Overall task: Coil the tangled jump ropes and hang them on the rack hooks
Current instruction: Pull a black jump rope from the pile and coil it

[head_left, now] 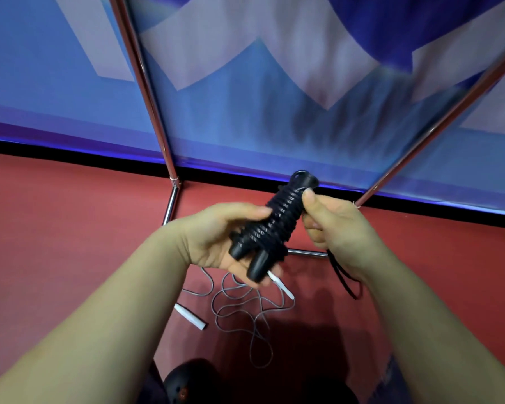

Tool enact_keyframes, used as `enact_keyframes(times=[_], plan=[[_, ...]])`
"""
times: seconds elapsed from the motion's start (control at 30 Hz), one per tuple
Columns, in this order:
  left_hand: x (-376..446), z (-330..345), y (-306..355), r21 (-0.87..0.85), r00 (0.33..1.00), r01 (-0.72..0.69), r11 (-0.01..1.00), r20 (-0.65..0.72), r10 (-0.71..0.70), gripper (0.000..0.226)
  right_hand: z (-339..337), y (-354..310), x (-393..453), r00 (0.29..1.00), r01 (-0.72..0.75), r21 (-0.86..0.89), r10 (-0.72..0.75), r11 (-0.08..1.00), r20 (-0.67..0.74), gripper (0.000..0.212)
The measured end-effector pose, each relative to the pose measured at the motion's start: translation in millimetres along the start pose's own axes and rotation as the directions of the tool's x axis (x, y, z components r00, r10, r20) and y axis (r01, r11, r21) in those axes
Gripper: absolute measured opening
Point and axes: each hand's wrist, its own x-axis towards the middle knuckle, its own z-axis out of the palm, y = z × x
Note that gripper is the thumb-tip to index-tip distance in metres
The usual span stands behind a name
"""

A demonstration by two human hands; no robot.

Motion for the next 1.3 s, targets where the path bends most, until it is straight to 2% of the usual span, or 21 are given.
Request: enact_keyframes(times=[0.07, 0.13, 0.23, 0.27, 0.33, 0.43, 0.47, 0.57, 0.63, 0.7, 0.77, 0.83, 0.9, 0.93, 1.0, 1.1, 1.17, 1.2, 1.27, 1.3], plan=[[5, 4, -5, 0.033, 1.000, -0.016, 0.999, 0.020, 0.015, 0.072, 6, 1, -2, 0.999, 0.022, -0.036, -0.020, 0.999, 0.051, 0.030], [9, 7, -9, 0.056, 0.997, -0.067, 0.996, -0.035, 0.069, 0.070, 9, 0, -3, 0.998, 0.040, -0.061, -0.036, 0.997, 0.058, 0.026], [14, 13, -13, 0.099, 0.961, -0.191, 0.977, -0.183, 0.206, 0.021, 9, -1, -3, 0.997, 0.059, -0.098, -0.054, 0.993, 0.048, 0.021], [15, 15, -13, 0.117, 0.943, -0.214, 0.970, -0.234, 0.237, 0.019, 9, -1, -3, 0.998, 0.060, -0.107, -0.056, 0.992, 0.041, 0.021], [21, 18, -14, 0.210, 0.898, -0.235, 0.949, -0.327, 0.295, 0.025, 7, 3, 0, 0.997, 0.072, -0.140, -0.071, 0.988, 0.016, 0.019], [28, 20, -14, 0.384, 0.800, -0.193, 0.903, -0.470, 0.372, 0.040, 5, 12, 6, 0.991, 0.110, -0.274, -0.127, 0.955, -0.043, 0.017], [29, 21, -14, 0.386, 0.782, -0.194, 0.902, -0.494, 0.380, 0.041, 5, 16, 8, 0.987, 0.110, -0.311, -0.140, 0.944, -0.075, 0.019], [29, 22, -13, 0.306, 0.790, -0.234, 0.923, -0.494, 0.364, 0.044, 8, 22, 11, 0.973, 0.082, -0.326, -0.146, 0.942, -0.177, 0.032], [28, 23, -8, 0.259, 0.772, -0.279, 0.925, -0.513, 0.376, 0.036, 8, 24, 12, 0.979, 0.021, -0.282, -0.077, 0.959, -0.189, 0.035], [25, 17, -3, 0.179, 0.714, -0.338, 0.924, -0.591, 0.375, 0.027, 8, 28, 12, 0.991, -0.035, -0.272, -0.001, 0.962, -0.132, 0.035], [20, 5, 0, 0.186, 0.594, -0.357, 0.915, -0.711, 0.376, 0.028, 9, 29, 8, 0.999, -0.037, -0.409, 0.027, 0.912, -0.030, 0.027], [16, -8, -2, 0.340, 0.441, -0.224, 0.913, -0.801, 0.406, 0.030, 12, 25, 2, 0.997, 0.009, -0.540, 0.036, 0.842, 0.074, 0.028], [17, -16, -8, 0.536, 0.328, 0.100, 0.838, -0.813, 0.481, 0.031, 17, 26, -2, 0.987, 0.104, -0.627, -0.002, 0.772, 0.161, 0.033], [18, -16, -11, 0.591, 0.307, 0.250, 0.767, -0.799, 0.516, 0.030, 21, 26, -4, 0.979, 0.147, -0.663, -0.014, 0.734, 0.202, 0.035], [22, -13, -17, 0.650, 0.339, 0.439, 0.620, -0.759, 0.556, 0.026, 29, 25, -8, 0.969, 0.206, -0.724, -0.035, 0.658, 0.244, 0.029], [31, -6, -26, 0.746, 0.496, 0.571, 0.344, -0.647, 0.579, 0.024, 33, 20, -12, 0.962, 0.265, -0.760, -0.110, 0.594, 0.250, 0.019], [36, 3, -30, 0.830, 0.656, 0.539, 0.142, -0.520, 0.548, 0.026, 27, 17, -9, 0.969, 0.246, -0.763, -0.129, 0.598, 0.210, 0.015], [38, 6, -31, 0.870, 0.733, 0.487, 0.073, -0.453, 0.508, 0.028, 22, 15, -7, 0.976, 0.217, -0.766, -0.122, 0.605, 0.180, 0.014], [40, 12, -31, 0.926, 0.838, 0.378, -0.002, -0.341, 0.426, 0.031, 10, 15, -2, 0.993, 0.114, -0.744, -0.092, 0.659, 0.070, 0.021], [41, 13, -30, 0.942, 0.860, 0.334, -0.020, -0.296, 0.416, 0.032, 4, 16, 0, 0.997, 0.061, -0.711, -0.074, 0.700, 0.013, 0.027]])
